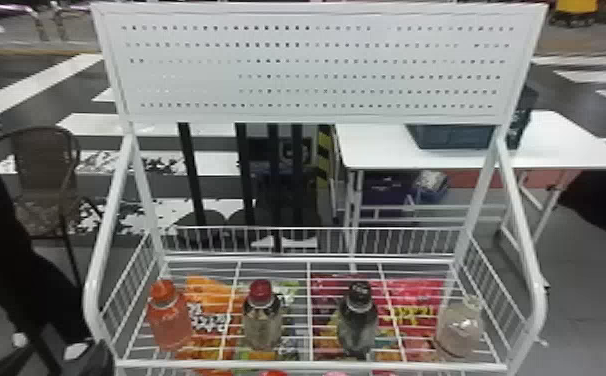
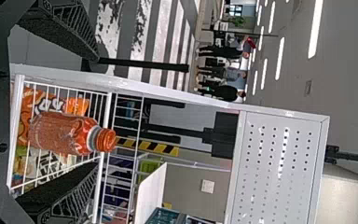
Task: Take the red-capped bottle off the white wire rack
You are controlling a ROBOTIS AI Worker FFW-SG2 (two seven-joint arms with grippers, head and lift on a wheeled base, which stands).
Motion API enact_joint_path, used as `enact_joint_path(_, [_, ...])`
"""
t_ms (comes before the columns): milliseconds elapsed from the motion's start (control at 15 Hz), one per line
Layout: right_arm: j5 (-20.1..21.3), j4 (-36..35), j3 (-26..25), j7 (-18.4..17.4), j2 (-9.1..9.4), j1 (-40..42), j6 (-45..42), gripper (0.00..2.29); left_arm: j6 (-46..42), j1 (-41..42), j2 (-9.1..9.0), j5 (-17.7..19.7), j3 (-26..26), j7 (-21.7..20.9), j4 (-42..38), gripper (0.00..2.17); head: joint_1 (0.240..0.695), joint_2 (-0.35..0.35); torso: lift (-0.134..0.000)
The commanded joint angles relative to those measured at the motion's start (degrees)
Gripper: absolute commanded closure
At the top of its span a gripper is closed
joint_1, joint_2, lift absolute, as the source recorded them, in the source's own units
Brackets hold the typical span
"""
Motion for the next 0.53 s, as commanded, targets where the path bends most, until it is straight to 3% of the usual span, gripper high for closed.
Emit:
enact_joint_path(0, [-0.03, 0.09, 0.07, 0.0, 0.05, 0.0, -0.06, 0.15, -0.16, 0.01, 0.0, -0.11, 0.0, 0.0, 0.0, 0.08, 0.499, 0.0, 0.0])
enact_joint_path(467, [-0.03, 0.0, -0.02, 0.0, 0.05, 0.0, -0.06, 0.15, -1.39, 0.19, 0.0, -0.55, -0.53, 0.0, 0.09, 0.08, 0.499, 0.0, 0.0])
